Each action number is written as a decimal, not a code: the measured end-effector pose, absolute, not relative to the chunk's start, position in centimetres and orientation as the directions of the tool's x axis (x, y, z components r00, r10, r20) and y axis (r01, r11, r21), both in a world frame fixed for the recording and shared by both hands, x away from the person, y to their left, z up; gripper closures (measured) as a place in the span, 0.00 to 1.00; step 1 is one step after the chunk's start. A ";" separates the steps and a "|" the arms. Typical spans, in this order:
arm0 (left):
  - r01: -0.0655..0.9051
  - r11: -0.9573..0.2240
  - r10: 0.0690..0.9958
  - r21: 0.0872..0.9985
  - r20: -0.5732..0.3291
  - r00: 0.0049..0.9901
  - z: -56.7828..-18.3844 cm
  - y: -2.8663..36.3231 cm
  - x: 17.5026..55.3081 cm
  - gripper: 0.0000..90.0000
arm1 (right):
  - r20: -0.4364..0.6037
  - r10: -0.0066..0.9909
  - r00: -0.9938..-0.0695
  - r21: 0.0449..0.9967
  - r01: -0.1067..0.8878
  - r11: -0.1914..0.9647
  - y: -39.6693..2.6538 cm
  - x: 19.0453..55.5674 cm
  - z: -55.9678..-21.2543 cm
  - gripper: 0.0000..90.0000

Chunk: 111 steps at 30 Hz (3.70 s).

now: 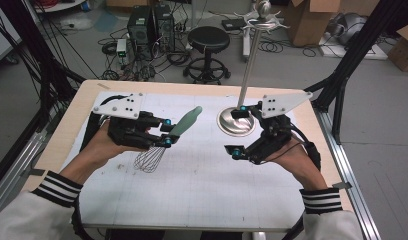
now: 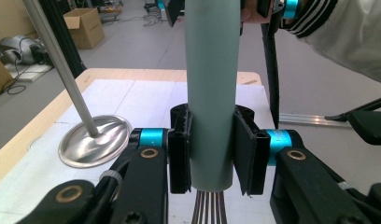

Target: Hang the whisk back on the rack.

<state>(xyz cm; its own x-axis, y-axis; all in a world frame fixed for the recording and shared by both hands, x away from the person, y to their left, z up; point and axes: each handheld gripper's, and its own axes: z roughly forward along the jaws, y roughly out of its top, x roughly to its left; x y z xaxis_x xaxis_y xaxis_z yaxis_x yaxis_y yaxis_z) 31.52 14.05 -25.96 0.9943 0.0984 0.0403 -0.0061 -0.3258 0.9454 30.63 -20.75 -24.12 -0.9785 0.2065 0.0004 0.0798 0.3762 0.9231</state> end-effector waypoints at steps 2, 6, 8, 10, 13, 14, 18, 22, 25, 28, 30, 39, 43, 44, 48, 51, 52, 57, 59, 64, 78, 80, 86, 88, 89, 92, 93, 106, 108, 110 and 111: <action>-0.008 -0.328 0.099 0.945 0.043 0.994 -26.0 14.1 31.5 0.77 | -0.001 0.188 -0.982 0.923 0.071 0.379 -20.2 30.9 -23.8 0.01; -0.006 -0.325 0.095 0.946 0.039 0.995 -26.0 14.1 31.5 0.77 | -0.001 0.153 -0.988 0.913 0.061 0.404 -19.0 31.2 -23.5 0.01; -0.003 -0.326 0.094 0.945 0.035 0.995 -26.0 14.1 31.6 0.77 | -0.006 0.135 -0.991 0.907 0.051 0.417 -18.4 31.4 -23.4 0.01; -0.009 -0.328 0.090 0.945 0.040 0.995 -26.0 14.0 31.6 0.77 | 0.000 0.125 -0.992 0.904 0.053 0.425 -17.8 31.5 -23.2 0.01; -0.012 -0.323 0.091 0.946 0.043 0.995 -26.0 14.0 31.6 0.77 | -0.001 0.110 -0.994 0.902 0.047 0.429 -17.0 31.8 -23.0 0.02; -0.013 -0.322 0.091 0.947 0.044 0.995 -26.0 14.0 31.6 0.77 | -0.006 0.104 -0.995 0.903 0.039 0.427 -16.7 31.9 -22.9 0.02; -0.016 -0.318 0.090 0.948 0.047 0.995 -26.1 14.0 31.6 0.77 | 0.004 0.085 -0.996 0.911 0.039 0.412 -15.9 32.0 -22.5 0.09; -0.023 -0.311 0.088 0.950 0.053 0.995 -26.0 13.9 31.5 0.77 | 0.001 0.080 -0.997 0.919 0.032 0.392 -15.4 32.0 -22.4 0.10; -0.019 -0.308 0.088 0.951 0.048 0.995 -26.0 13.9 31.5 0.77 | -0.001 0.074 -0.997 0.922 0.028 0.387 -15.1 32.0 -22.3 0.17; -0.020 -0.308 0.088 0.951 0.049 0.995 -26.0 13.9 31.4 0.77 | 0.015 0.057 -0.998 0.923 0.035 0.383 -14.8 32.1 -22.2 0.21; -0.022 -0.305 0.090 0.952 0.052 0.995 -26.0 13.8 31.4 0.77 | 0.023 0.056 -0.998 0.922 0.043 0.385 -14.6 32.1 -22.1 0.24; -0.027 -0.302 0.087 0.953 0.055 0.995 -26.1 13.5 31.5 0.77 | 0.033 0.063 -0.997 0.928 0.054 0.370 -14.1 32.0 -22.0 0.44; -0.027 -0.303 0.087 0.953 0.055 0.995 -26.2 13.5 31.5 0.77 | 0.038 0.054 -0.998 0.928 0.055 0.367 -13.8 32.0 -22.0 0.51; -0.028 -0.303 0.086 0.953 0.056 0.995 -26.2 13.5 31.4 0.77 | 0.038 0.052 -0.998 0.928 0.055 0.370 -13.8 32.0 -22.0 0.53; -0.029 -0.300 0.088 0.953 0.058 0.994 -26.1 13.5 31.4 0.77 | 0.052 0.052 -0.997 0.934 0.067 0.351 -13.8 32.2 -22.1 0.57; -0.031 -0.298 0.088 0.954 0.060 0.994 -26.1 13.5 31.4 0.77 | 0.057 0.049 -0.997 0.933 0.071 0.353 -13.7 32.2 -22.1 0.60; -0.028 -0.295 0.090 0.955 0.057 0.994 -26.1 13.4 31.4 0.77 | 0.049 0.047 -0.998 0.934 0.062 0.352 -13.6 32.2 -22.1 0.61; -0.035 -0.293 0.084 0.956 0.062 0.995 -26.1 13.4 31.4 0.77 | 0.060 0.045 -0.997 0.936 0.072 0.345 -13.5 32.2 -22.1 0.68; -0.032 -0.287 0.086 0.958 0.059 0.995 -26.1 13.3 31.4 0.77 | 0.061 0.059 -0.996 0.940 0.077 0.334 -13.6 32.2 -22.2 0.72; -0.033 -0.287 0.087 0.957 0.060 0.994 -26.1 13.3 31.5 0.77 | 0.060 0.065 -0.996 0.943 0.078 0.324 -13.6 32.2 -22.2 0.73; -0.031 -0.298 0.099 0.954 0.063 0.993 -26.2 13.4 31.5 0.74 | 0.065 0.094 -0.993 0.929 0.095 0.357 -13.2 32.2 -21.9 0.74; -0.031 -0.307 0.107 0.951 0.067 0.992 -26.2 13.5 31.4 0.67 | 0.055 0.102 -0.993 0.927 0.089 0.365 -13.2 32.3 -21.9 0.74; -0.026 -0.351 0.153 0.936 0.085 0.985 -26.2 13.8 31.4 0.40 | 0.058 0.122 -0.991 0.922 0.100 0.373 -13.7 32.3 -21.8 0.74; -0.012 -0.368 0.189 0.930 0.087 0.978 -26.2 14.0 31.3 0.30 | 0.056 0.135 -0.989 0.921 0.103 0.375 -14.0 32.3 -21.8 0.74; 0.001 -0.386 0.220 0.923 0.091 0.971 -26.2 14.2 31.2 0.21 | 0.058 0.143 -0.988 0.920 0.108 0.377 -14.2 32.3 -21.7 0.74; 0.026 -0.393 0.257 0.919 0.083 0.963 -26.4 15.0 31.1 0.11 | 0.070 0.162 -0.984 0.918 0.127 0.376 -14.9 32.4 -21.6 0.74; 0.034 -0.401 0.279 0.915 0.087 0.956 -26.6 15.2 31.0 0.05 | 0.068 0.167 -0.984 0.919 0.127 0.373 -15.1 32.5 -21.6 0.74; 0.083 -0.390 0.372 0.917 0.075 0.925 -29.0 19.6 29.9 0.02 | 0.100 0.273 -0.957 0.907 0.201 0.371 -18.6 32.8 -21.0 0.74; 0.087 -0.384 0.385 0.919 0.074 0.920 -29.3 20.3 29.7 0.02 | 0.098 0.286 -0.953 0.903 0.206 0.378 -19.0 32.8 -20.9 0.74; 0.087 -0.374 0.395 0.923 0.074 0.916 -29.7 21.1 29.4 0.02 | 0.090 0.299 -0.950 0.900 0.206 0.384 -19.5 32.9 -20.8 0.74; 0.093 -0.370 0.406 0.924 0.071 0.911 -29.8 21.5 29.2 0.02 | 0.098 0.309 -0.946 0.896 0.219 0.387 -19.8 32.9 -20.6 0.74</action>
